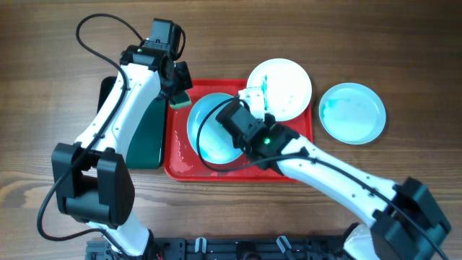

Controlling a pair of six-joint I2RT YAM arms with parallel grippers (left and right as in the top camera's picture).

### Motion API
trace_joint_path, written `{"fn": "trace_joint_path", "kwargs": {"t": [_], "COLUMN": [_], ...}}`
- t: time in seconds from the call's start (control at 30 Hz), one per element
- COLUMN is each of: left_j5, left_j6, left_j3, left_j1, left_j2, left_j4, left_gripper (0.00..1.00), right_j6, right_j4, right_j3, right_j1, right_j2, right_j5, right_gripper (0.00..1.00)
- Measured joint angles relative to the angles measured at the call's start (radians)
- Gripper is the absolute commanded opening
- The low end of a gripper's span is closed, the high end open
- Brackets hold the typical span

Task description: Clean dirty plates on tray and stack at the side

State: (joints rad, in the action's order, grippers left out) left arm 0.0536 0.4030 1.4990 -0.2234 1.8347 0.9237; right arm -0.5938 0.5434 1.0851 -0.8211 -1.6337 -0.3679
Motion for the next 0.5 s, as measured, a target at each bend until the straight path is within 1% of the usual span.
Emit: {"fn": "trace_joint_path", "kwargs": {"t": [0.1, 0.13, 0.23, 0.3, 0.37, 0.5], "left_j5": [0.0, 0.0, 0.0, 0.0, 0.0, 0.0], "left_j6": [0.0, 0.0, 0.0, 0.0, 0.0, 0.0], "left_j3": [0.0, 0.0, 0.0, 0.0, 0.0, 0.0], "left_j1": [0.0, 0.0, 0.0, 0.0, 0.0, 0.0], "left_j2": [0.0, 0.0, 0.0, 0.0, 0.0, 0.0], "left_j4": [0.0, 0.0, -0.002, -0.003, -0.003, -0.003], "left_gripper": [0.04, 0.04, 0.04, 0.04, 0.04, 0.04], "right_j6": [-0.024, -0.032, -0.037, 0.008, 0.079, 0.291], "right_j4": [-0.045, -0.056, -0.069, -0.103, -0.145, -0.22], "right_j3": [0.0, -0.001, -0.009, -0.011, -0.012, -0.012], "right_j1": [0.034, 0.044, 0.084, 0.114, 0.146, 0.212], "right_j2": [-0.079, -0.109, -0.151, -0.151, -0.151, -0.151], "right_j5": [0.13, 0.173, 0.28, 0.339, 0.399, 0.519], "right_gripper": [0.06, 0.13, 0.41, 0.48, 0.48, 0.48]}}
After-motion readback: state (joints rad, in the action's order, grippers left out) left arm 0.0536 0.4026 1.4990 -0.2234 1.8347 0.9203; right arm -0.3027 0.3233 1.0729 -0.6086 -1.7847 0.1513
